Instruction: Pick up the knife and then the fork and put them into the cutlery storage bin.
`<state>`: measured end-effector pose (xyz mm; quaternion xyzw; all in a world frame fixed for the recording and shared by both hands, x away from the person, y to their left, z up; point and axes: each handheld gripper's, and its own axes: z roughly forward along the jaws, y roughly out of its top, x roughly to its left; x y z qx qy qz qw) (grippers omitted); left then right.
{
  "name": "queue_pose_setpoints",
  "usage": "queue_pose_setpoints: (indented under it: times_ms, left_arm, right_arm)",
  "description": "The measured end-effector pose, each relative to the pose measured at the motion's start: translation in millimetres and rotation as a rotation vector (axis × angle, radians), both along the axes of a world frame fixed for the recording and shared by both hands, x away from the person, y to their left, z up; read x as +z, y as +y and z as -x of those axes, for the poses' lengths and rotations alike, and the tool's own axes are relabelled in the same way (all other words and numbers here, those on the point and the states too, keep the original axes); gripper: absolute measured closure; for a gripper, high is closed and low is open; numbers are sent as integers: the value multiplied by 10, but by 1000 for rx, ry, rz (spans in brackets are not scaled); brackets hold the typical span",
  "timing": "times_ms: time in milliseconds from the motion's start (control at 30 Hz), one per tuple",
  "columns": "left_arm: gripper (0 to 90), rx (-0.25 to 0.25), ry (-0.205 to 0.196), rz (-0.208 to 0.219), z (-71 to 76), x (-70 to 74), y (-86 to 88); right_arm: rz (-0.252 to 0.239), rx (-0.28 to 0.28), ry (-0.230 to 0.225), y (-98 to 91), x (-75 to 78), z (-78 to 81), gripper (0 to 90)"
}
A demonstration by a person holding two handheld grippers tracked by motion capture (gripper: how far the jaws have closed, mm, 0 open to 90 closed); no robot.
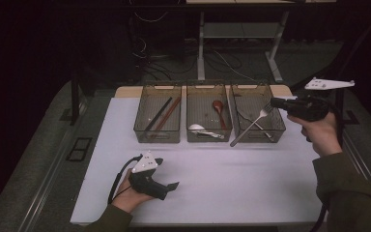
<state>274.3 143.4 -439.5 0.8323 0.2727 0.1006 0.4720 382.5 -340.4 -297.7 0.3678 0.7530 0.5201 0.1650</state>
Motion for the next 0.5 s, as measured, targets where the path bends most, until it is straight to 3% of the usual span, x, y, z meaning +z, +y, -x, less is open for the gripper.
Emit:
queue_pose_setpoints:
  times_ms: [333,500]
  left_arm:
    - [0,3,2,6,1,1,2]
    - [0,2,5,5,2,-1,-2]
  right_arm:
    - [65,-112,-54,-229,325,-147,890]
    - [89,-170,-53,-326,358,-241,890]
